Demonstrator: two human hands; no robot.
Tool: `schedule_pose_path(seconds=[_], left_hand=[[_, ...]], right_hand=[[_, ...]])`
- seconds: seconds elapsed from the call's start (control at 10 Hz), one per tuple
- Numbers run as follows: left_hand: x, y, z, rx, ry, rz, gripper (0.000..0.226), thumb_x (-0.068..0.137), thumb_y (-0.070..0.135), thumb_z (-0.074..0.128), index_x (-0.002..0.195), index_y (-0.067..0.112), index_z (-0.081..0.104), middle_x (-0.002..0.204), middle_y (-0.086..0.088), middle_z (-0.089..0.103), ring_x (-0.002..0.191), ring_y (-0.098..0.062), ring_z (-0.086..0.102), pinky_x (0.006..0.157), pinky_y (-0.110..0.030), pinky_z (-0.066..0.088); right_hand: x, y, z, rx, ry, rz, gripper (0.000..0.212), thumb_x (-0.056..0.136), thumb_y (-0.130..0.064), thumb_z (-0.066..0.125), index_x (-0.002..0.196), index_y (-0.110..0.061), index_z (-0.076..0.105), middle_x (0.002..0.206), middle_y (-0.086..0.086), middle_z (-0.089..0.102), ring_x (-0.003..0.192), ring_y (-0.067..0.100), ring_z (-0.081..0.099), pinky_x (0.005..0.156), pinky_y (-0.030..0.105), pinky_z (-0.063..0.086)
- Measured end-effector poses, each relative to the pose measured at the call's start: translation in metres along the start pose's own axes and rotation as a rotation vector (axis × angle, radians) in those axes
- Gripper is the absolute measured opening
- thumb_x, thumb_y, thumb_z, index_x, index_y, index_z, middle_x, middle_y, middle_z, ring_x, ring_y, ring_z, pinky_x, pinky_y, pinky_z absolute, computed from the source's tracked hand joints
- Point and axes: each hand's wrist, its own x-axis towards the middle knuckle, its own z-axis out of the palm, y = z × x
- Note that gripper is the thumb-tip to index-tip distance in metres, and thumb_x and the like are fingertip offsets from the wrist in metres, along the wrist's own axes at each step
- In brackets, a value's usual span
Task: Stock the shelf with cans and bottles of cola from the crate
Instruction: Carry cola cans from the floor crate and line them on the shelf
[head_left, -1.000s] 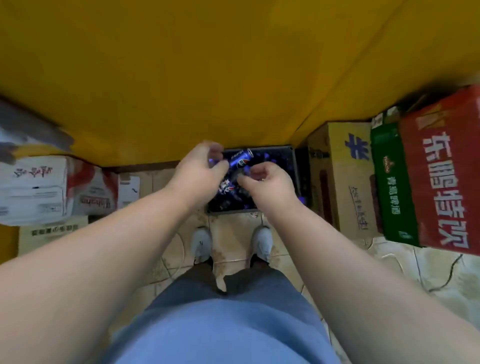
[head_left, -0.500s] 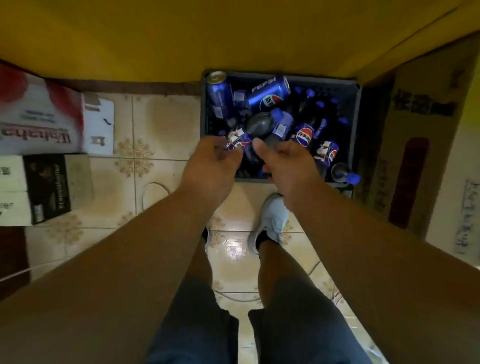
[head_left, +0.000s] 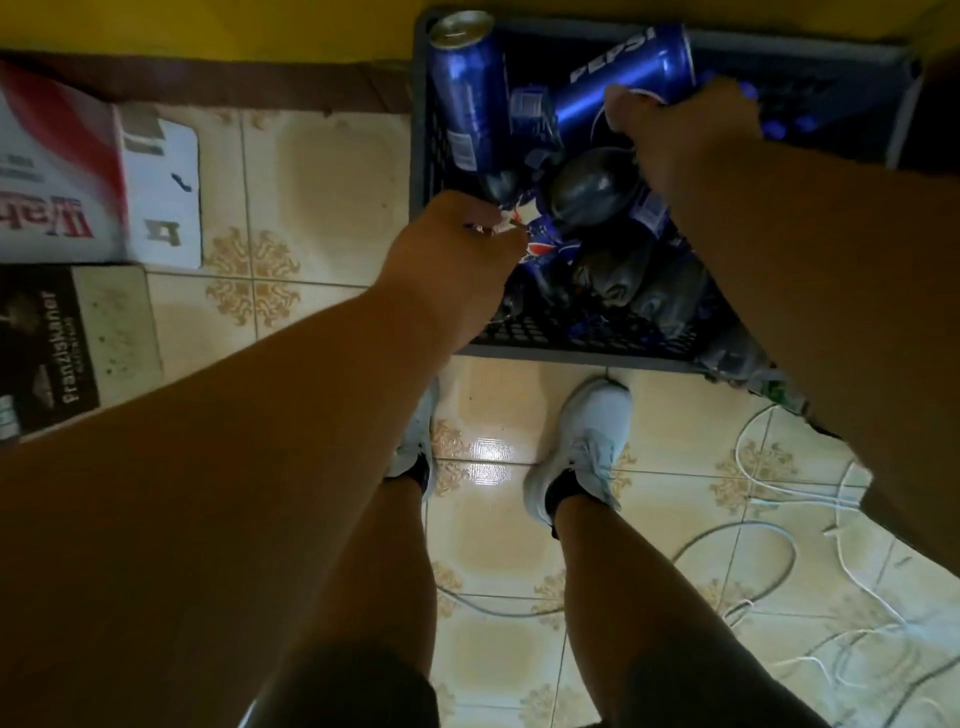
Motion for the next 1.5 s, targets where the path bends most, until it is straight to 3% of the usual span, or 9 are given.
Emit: schedule_pose_path(seconds=[0.3,0.5,0.7,0.8,1.0,1.2,1.3,1.4,1.5], left_hand=[[0.006,0.010,-0.004,0.165,-0.022,0.088,0.034,0.091,0.032,0.058,0.111,0.007,0.069,0.106,-0.015,0.073,0.100,-0.034,0.068,0.090,-0.049,0.056],[0.024,0.019,0.000,0.084,-0.027,0.052,0.057,0.075,0.043,0.056,0.123,0.013,0.062,0.110,-0.011,0.071,0.101,-0.031,0.070,0.090,-0.052,0.056],[0.051,0.026,0.002,0.028,-0.027,0.004,0.037,0.096,0.025,0.059,0.124,0.002,0.061,0.118,-0.019,0.068,0.099,-0.031,0.069,0.080,-0.038,0.058],[0.059,0.035,-0.001,0.013,-0.054,-0.012,0.040,0.096,0.027,0.058,0.124,-0.001,0.062,0.127,-0.021,0.065,0.117,-0.036,0.063,0.097,-0.048,0.054],[0.068,0.033,-0.009,0.037,-0.033,-0.029,0.039,0.094,0.024,0.060,0.128,0.006,0.061,0.129,-0.016,0.064,0.117,-0.032,0.063,0.097,-0.047,0.054],[0.073,0.025,-0.009,0.227,0.033,0.129,0.060,0.088,0.025,0.069,0.142,0.019,0.044,0.128,-0.001,0.061,0.109,-0.019,0.061,0.085,-0.030,0.050],[0.075,0.026,-0.008,0.274,0.048,0.281,0.083,0.076,0.033,0.079,0.147,0.023,0.036,0.135,0.004,0.056,0.116,-0.016,0.059,0.093,-0.030,0.050],[0.078,0.021,-0.006,0.282,0.087,0.417,0.092,0.061,0.053,0.073,0.143,0.028,0.039,0.132,-0.005,0.059,0.118,-0.022,0.060,0.097,-0.043,0.053],[0.069,0.022,-0.011,0.183,0.104,0.400,0.063,0.070,0.042,0.063,0.130,0.025,0.052,0.116,0.005,0.067,0.104,-0.009,0.066,0.088,-0.035,0.058]], right_hand=[[0.019,-0.012,0.010,-0.073,0.085,-0.077,0.109,0.079,-0.079,0.057,0.153,-0.005,0.025,0.155,0.016,0.039,0.139,0.037,0.042,0.109,0.049,0.043],[0.096,0.004,0.032,-0.220,0.115,-0.140,0.113,0.042,-0.094,0.050,0.129,-0.022,0.061,0.120,0.005,0.070,0.109,0.033,0.067,0.093,0.051,0.054],[0.044,-0.014,0.020,-0.282,0.088,-0.179,0.082,0.068,-0.072,0.060,0.126,-0.015,0.062,0.121,0.011,0.069,0.114,0.034,0.064,0.103,0.052,0.049],[0.033,-0.016,0.017,-0.354,0.067,-0.213,0.075,0.085,-0.061,0.065,0.135,-0.007,0.051,0.133,0.017,0.062,0.125,0.038,0.057,0.111,0.054,0.040],[0.005,-0.018,0.017,-0.097,0.104,-0.347,0.058,0.093,-0.043,0.067,0.135,-0.010,0.043,0.138,0.012,0.053,0.125,0.031,0.054,0.110,0.048,0.040],[-0.013,-0.017,0.026,-0.096,0.140,-0.445,0.024,0.093,-0.033,0.069,0.098,-0.016,0.054,0.128,0.014,0.050,0.107,0.029,0.056,0.085,0.028,0.040],[-0.031,-0.018,0.029,-0.043,0.236,-0.541,0.028,0.086,-0.034,0.074,0.094,-0.011,0.060,0.123,0.014,0.055,0.109,0.032,0.055,0.092,0.039,0.047],[-0.059,-0.025,0.027,0.111,0.300,-0.634,0.037,0.076,-0.038,0.079,0.090,-0.012,0.056,0.105,0.005,0.057,0.096,0.026,0.057,0.081,0.039,0.050],[-0.075,-0.029,0.028,0.293,0.190,-0.604,0.044,0.076,-0.043,0.080,0.097,-0.016,0.053,0.093,-0.008,0.058,0.085,0.008,0.060,0.072,0.022,0.050]])
